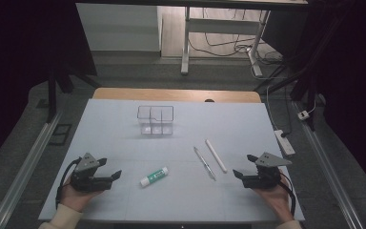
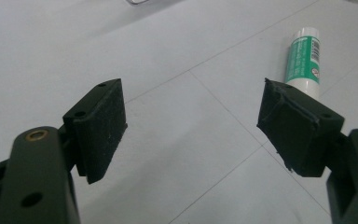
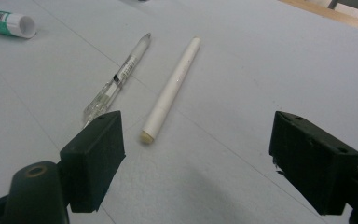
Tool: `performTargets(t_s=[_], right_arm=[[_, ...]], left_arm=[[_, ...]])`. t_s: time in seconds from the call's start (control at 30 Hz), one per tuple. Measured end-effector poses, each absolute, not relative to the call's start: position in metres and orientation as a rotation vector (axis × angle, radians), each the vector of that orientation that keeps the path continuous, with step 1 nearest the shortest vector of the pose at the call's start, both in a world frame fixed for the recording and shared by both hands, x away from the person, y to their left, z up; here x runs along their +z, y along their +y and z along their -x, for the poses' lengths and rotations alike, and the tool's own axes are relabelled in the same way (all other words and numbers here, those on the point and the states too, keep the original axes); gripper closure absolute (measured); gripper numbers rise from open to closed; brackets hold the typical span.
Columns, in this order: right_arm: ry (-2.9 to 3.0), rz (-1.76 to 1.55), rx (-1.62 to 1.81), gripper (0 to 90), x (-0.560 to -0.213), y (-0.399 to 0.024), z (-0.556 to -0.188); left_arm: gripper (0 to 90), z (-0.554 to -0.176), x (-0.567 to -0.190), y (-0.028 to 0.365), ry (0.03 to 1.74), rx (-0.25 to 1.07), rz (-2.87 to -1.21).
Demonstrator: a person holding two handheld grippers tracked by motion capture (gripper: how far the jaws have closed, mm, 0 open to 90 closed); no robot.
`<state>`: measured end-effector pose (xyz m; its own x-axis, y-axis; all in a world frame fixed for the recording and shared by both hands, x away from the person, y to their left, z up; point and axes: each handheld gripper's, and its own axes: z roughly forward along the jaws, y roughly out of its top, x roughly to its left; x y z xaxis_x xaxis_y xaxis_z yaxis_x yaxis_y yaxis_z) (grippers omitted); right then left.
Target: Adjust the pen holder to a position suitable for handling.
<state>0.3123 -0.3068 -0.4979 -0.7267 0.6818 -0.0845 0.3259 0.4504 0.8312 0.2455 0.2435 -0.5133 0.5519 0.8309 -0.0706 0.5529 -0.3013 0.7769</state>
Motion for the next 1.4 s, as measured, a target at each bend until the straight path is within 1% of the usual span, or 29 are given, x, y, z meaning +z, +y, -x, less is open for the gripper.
performTargets(t_s=[0.9, 1.4], right_arm=[[2.293, -0.848, 1.182, 18.2, -0.497, -0.306, -0.311], [2.290, -0.863, 1.189, 19.0, -0.497, -0.308, -0.307]], left_arm=[[25.7, -0.249, -0.510, 0.243, 1.096, 0.420, -2.010], [27.9, -0.268, -0.500, 0.230, 1.077, 0.422, -2.010]])
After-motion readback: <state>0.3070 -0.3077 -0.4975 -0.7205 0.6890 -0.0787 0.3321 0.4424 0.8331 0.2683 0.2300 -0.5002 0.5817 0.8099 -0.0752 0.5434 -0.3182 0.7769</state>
